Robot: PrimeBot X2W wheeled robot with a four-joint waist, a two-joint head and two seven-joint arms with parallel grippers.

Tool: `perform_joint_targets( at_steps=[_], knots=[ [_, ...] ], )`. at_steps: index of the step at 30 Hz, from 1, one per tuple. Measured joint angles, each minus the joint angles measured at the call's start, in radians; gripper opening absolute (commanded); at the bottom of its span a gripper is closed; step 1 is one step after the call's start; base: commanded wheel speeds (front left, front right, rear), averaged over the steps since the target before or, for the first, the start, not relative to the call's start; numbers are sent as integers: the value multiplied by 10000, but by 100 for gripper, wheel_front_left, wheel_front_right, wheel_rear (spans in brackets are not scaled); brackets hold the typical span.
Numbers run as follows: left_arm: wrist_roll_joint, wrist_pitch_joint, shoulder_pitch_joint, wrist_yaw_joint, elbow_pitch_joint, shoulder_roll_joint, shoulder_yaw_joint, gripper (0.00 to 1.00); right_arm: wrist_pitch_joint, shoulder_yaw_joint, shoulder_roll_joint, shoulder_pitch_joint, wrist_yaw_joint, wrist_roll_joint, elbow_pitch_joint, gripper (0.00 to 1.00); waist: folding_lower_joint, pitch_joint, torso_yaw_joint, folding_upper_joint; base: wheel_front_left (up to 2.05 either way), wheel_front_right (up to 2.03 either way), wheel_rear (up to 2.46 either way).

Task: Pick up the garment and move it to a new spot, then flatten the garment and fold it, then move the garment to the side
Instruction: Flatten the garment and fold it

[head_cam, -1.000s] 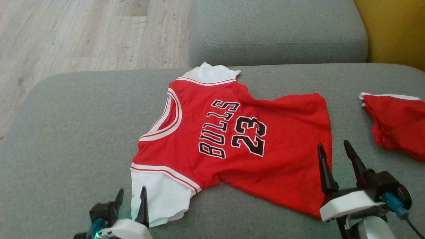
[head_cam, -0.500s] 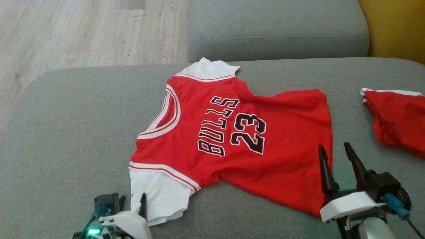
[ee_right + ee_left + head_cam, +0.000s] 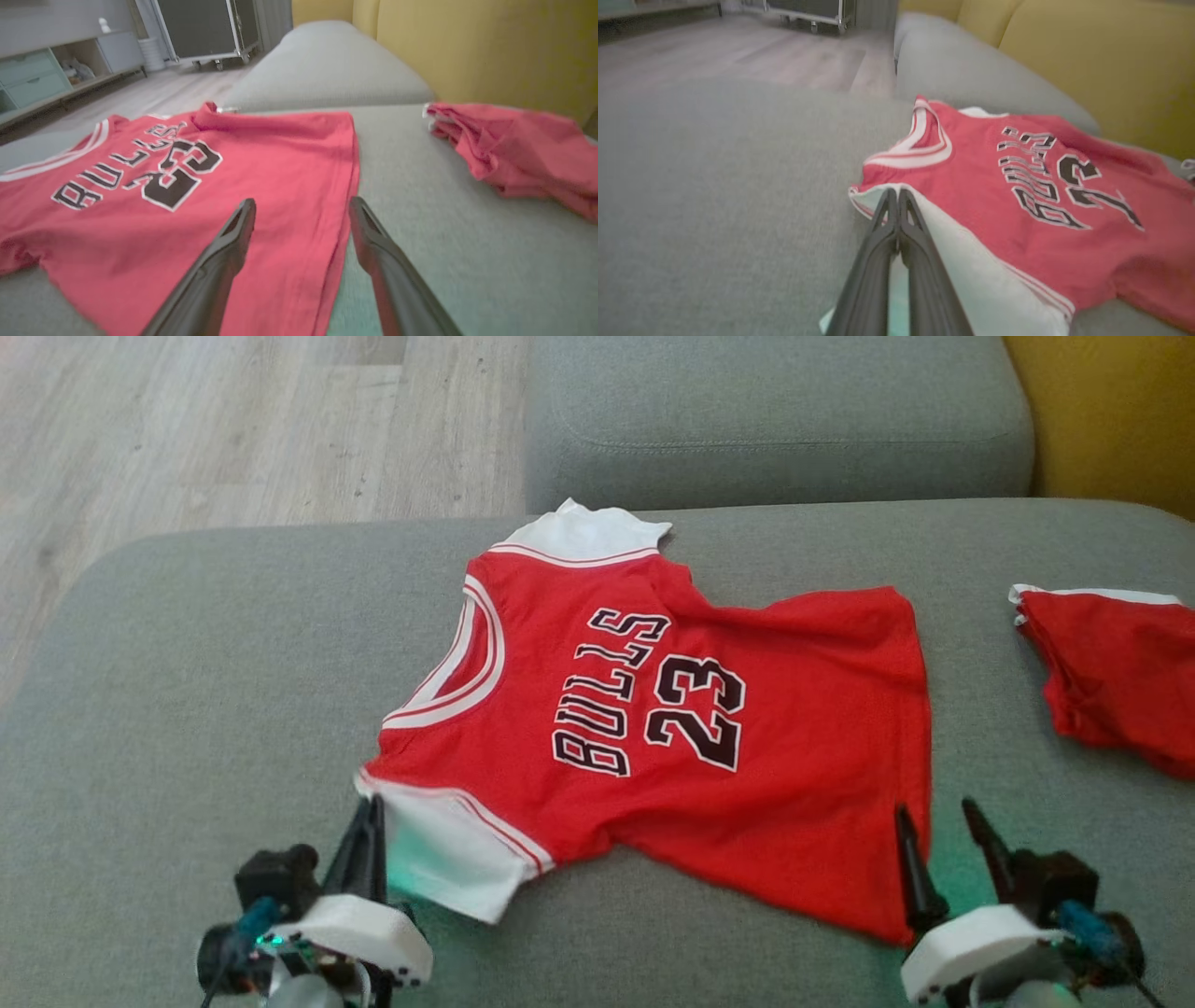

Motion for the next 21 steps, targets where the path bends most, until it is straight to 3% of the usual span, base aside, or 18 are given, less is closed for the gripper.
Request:
perform_joint_targets(
  at_steps=[7, 21],
  knots=[
    [6, -1275, -211, 190, -832, -8, 316, 0, 1009, 439, 2, 0, 0, 485, 1179, 100, 0, -65, -207, 0, 0, 0, 0],
    [194, -1369, -182, 257, -1871, -88, 650, 0, 2934, 1335, -15, 1, -2, 1770, 1342, 100, 0, -170, -334, 0, 0, 0, 0]
  ],
)
